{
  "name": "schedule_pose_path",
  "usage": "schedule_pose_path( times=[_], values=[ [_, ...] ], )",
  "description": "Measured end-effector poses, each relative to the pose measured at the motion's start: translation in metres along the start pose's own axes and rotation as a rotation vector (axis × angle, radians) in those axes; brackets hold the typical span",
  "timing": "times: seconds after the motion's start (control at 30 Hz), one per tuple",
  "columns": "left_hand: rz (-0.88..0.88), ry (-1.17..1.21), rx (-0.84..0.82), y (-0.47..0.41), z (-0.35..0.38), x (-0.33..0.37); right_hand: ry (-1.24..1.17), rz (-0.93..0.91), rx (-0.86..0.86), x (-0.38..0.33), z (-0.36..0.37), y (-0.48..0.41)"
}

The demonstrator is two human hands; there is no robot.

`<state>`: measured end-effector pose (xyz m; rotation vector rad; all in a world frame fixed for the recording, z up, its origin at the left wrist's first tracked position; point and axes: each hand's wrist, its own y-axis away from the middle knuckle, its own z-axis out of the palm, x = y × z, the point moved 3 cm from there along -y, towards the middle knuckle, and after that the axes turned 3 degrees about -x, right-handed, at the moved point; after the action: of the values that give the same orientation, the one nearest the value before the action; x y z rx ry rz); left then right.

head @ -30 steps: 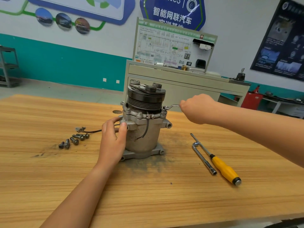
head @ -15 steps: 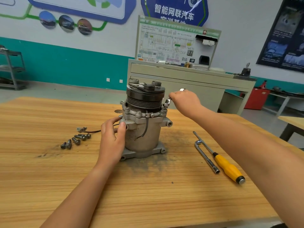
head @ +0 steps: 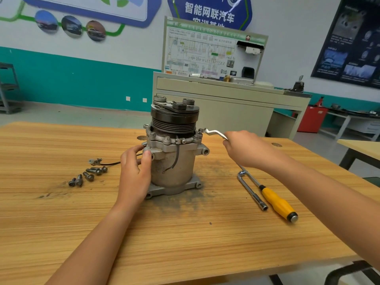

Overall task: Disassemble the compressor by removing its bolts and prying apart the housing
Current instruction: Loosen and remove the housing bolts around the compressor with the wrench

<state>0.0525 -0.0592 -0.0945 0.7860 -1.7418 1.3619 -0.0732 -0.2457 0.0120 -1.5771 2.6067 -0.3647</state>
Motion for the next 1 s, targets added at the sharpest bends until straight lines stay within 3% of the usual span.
schedule_pose_path(
  times=[0.4, 0.67, 1.0],
  values=[
    [-0.006, 0.016, 0.002, 0.000, -0.001, 0.000, 0.246, -0.003, 0.039, -0.020, -0.011, 0.006],
    [-0.005, 0.004, 0.000, 0.000, 0.000, 0.002, 0.630, -0.163, -0.069, -0.046, -0.032, 0.003],
    [-0.010, -0.010, -0.002, 0.000, 0.002, 0.001, 0.893, -0.356, -0.054, -0.011, -0.038, -0.023]
  ],
)
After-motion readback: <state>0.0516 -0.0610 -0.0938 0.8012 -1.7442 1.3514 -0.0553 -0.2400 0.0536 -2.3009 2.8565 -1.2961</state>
